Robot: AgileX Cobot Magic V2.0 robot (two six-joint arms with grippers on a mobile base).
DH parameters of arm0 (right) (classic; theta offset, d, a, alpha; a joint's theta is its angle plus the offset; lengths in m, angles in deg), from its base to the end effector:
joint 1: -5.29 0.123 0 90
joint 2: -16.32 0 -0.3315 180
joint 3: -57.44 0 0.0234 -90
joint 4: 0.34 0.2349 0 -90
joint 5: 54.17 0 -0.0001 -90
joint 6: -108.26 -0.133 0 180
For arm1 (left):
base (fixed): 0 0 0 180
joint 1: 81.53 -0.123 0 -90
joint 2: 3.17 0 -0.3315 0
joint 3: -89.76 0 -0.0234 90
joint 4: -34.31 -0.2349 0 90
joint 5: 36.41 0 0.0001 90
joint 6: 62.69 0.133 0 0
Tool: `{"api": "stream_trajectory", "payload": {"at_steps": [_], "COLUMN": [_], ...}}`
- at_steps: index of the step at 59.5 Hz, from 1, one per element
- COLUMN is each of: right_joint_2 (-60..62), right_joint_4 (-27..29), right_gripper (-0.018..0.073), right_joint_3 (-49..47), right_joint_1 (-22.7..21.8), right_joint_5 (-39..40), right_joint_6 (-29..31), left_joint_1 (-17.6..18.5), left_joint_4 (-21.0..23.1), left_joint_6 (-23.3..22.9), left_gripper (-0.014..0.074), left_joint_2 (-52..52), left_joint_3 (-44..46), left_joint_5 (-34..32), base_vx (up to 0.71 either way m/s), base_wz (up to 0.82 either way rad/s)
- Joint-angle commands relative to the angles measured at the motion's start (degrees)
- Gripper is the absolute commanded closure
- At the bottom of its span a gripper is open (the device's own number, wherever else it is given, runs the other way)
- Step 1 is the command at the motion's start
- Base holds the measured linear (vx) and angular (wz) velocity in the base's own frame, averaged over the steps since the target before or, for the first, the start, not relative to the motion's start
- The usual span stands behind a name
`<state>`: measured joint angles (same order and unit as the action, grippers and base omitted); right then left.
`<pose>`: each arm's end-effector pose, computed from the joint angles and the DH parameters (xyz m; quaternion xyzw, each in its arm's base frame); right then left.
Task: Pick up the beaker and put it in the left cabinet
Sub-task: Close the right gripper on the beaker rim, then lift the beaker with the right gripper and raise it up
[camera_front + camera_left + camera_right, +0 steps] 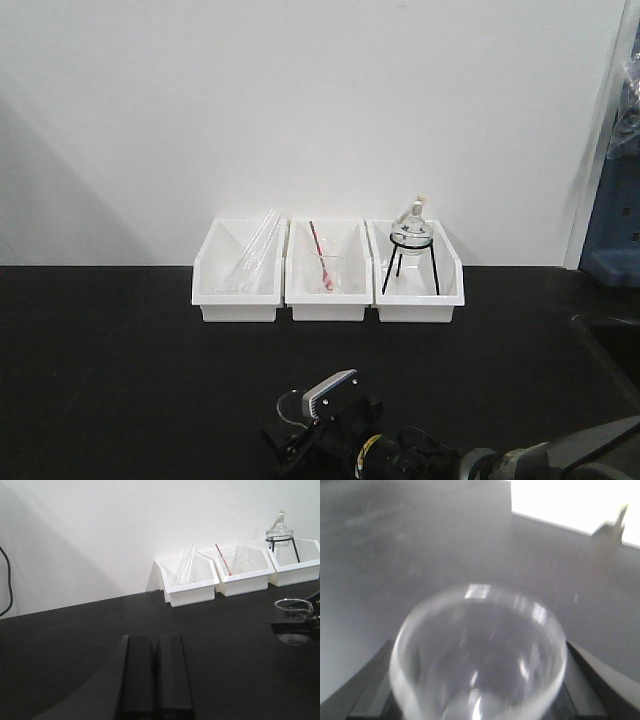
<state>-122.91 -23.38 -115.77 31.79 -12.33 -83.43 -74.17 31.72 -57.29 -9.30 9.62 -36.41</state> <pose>0.4542 0.2652 0.1211 -0.2972 0.7410 0.2099 0.5644 0.0357 -0.0046 0.2056 0.0913 0.6776 0.0040 0.7297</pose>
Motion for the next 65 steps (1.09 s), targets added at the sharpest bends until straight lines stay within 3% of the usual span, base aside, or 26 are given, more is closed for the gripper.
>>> {"api": "stream_trajectory", "payload": {"at_steps": [1, 25, 36, 50, 65], "right_joint_2": [2.6, 2.3, 2.3, 4.4, 11.8], "right_joint_4": [0.4, 0.0, -0.5, -4.3, -7.8], "right_gripper": [0.0006, 0.0006, 0.0055, 0.0249, 0.0503], "right_joint_3": [-3.0, -3.5, -3.5, -3.4, -2.0], "right_joint_1": [-0.1, -0.1, -0.1, -0.1, -0.1], "right_joint_5": [3.3, 3.1, 1.4, -5.5, -7.3], "right_joint_6": [-2.5, -3.0, -3.6, -6.4, -9.5], "left_joint_1": [0.0, 0.0, 0.0, 0.0, 0.0], "left_joint_4": [0.2, 0.2, 0.2, 0.2, 0.2], "left_joint_6": [-0.2, -0.2, -0.2, -0.2, -0.2], "left_gripper": [0.0595, 0.0595, 0.0595, 0.0595, 0.0595], "left_joint_2": [1.1, 1.1, 1.1, 1.1, 1.1], "left_joint_3": [-0.9, -0.9, -0.9, -0.9, -0.9], "left_joint_5": [-4.3, -4.3, -4.3, -4.3, -4.3], "base_vx": [0.0, 0.0, 0.0, 0.0, 0.0], "base_wz": [0.0, 0.0, 0.0, 0.0, 0.0]}}
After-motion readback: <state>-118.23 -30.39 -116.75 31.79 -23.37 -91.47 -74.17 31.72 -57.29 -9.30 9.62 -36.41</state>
